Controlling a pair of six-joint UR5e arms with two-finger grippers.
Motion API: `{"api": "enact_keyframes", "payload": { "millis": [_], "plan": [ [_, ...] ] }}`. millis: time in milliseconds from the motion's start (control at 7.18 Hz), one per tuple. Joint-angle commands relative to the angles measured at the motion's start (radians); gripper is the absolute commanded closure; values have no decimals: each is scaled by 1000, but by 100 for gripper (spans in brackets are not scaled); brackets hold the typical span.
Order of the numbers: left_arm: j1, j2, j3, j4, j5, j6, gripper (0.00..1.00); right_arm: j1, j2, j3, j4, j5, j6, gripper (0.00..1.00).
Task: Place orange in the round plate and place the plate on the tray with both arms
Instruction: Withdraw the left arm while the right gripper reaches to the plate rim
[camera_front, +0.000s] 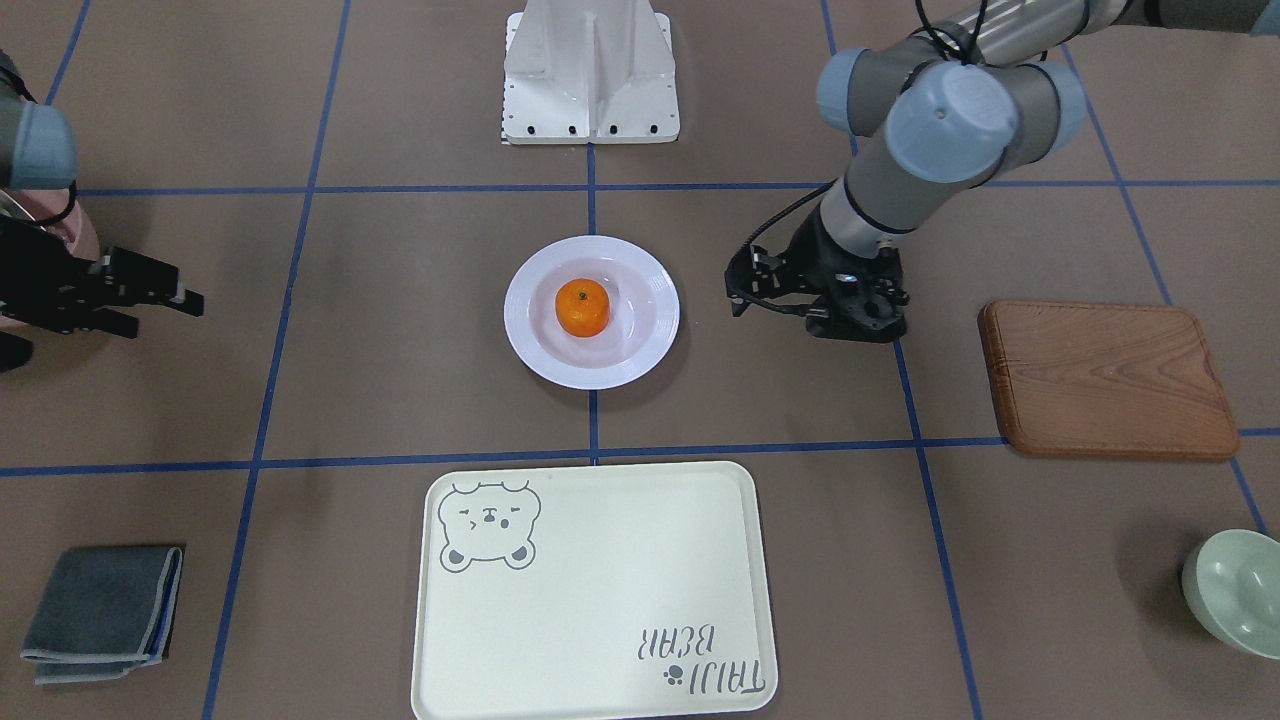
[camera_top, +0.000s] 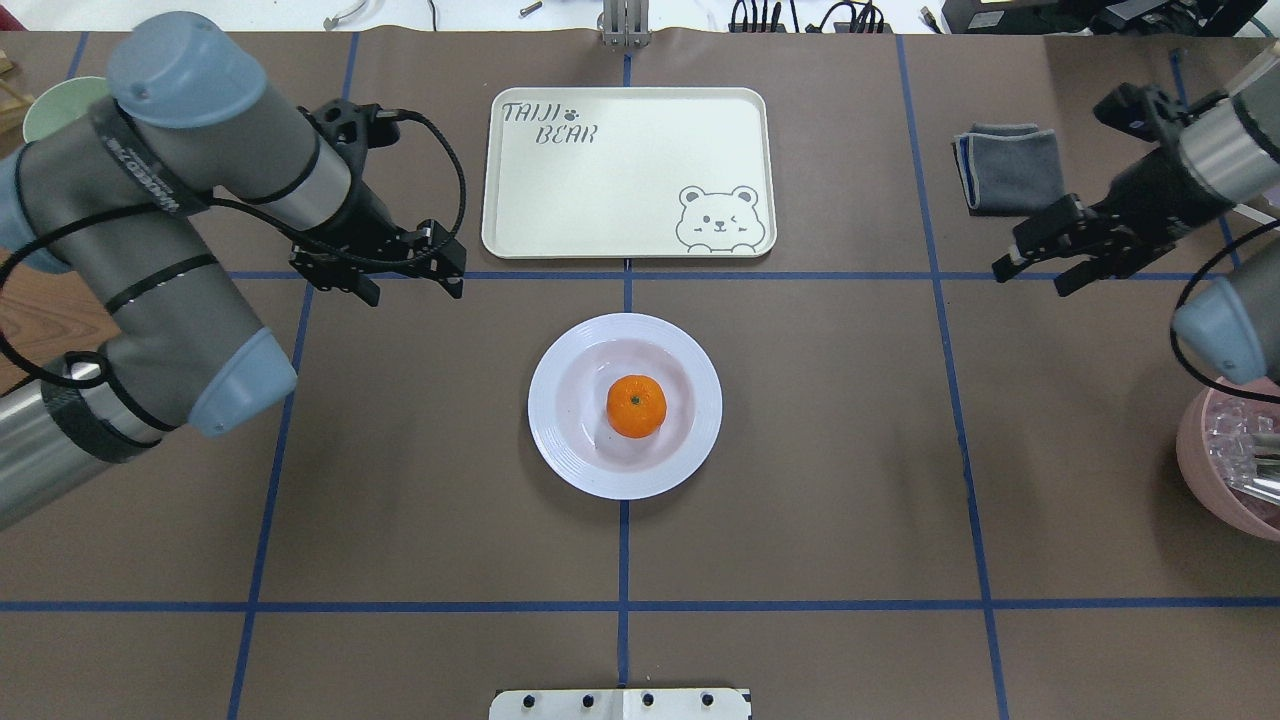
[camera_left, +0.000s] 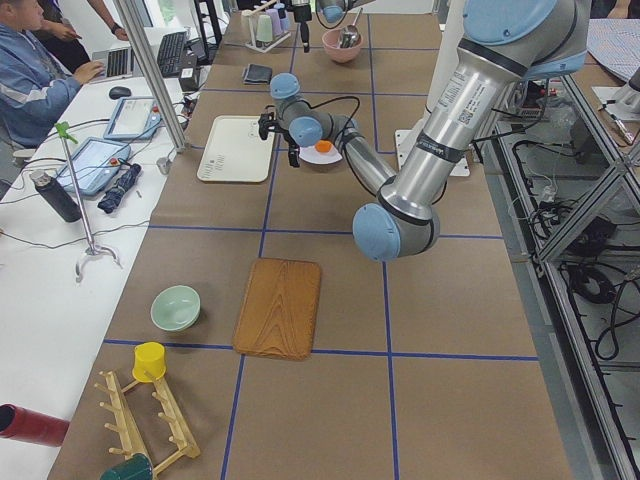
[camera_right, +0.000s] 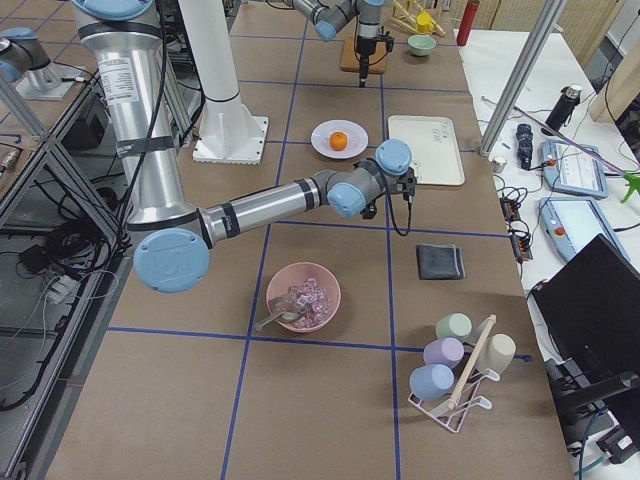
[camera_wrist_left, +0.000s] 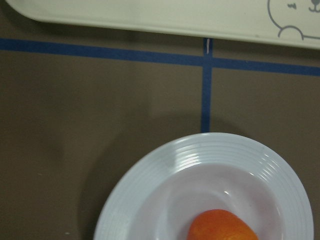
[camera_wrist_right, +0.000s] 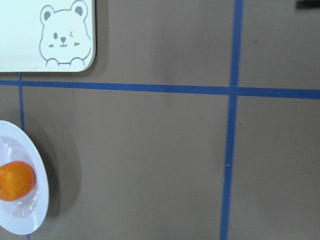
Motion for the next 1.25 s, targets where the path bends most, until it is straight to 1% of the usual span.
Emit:
{"api": "enact_keyframes", "payload": {
  "millis": [0,139,278,418,557,696,835,975,1114],
  "plan": [
    [-48,37,-16,1,-19,25,2,-157,110,-96,213,-96,123,0],
    [-54,38,-17,2,-19,25,2,-187,145,-108,253,-100,231,0],
    [-74,43,-19,2,-19,25,2,-240,170,-112,327,-159,329,0],
    [-83,73,-35,2,-16,25,2,-297,171,-153,461,-234,400,0],
    [-97,76,-40,2,-17,25,2,-342,175,-212,658,-302,559,0],
    [-100,76,-42,2,-17,25,2,-384,175,-275,845,-387,690,0],
    [-103,78,-42,2,-17,25,2,-429,176,-294,913,-460,776,0],
    [-105,78,-42,4,-17,25,2,-473,175,-305,960,-532,795,0],
    [-105,78,-40,4,-17,25,2,-507,175,-337,1035,-569,847,0]
  ]
}}
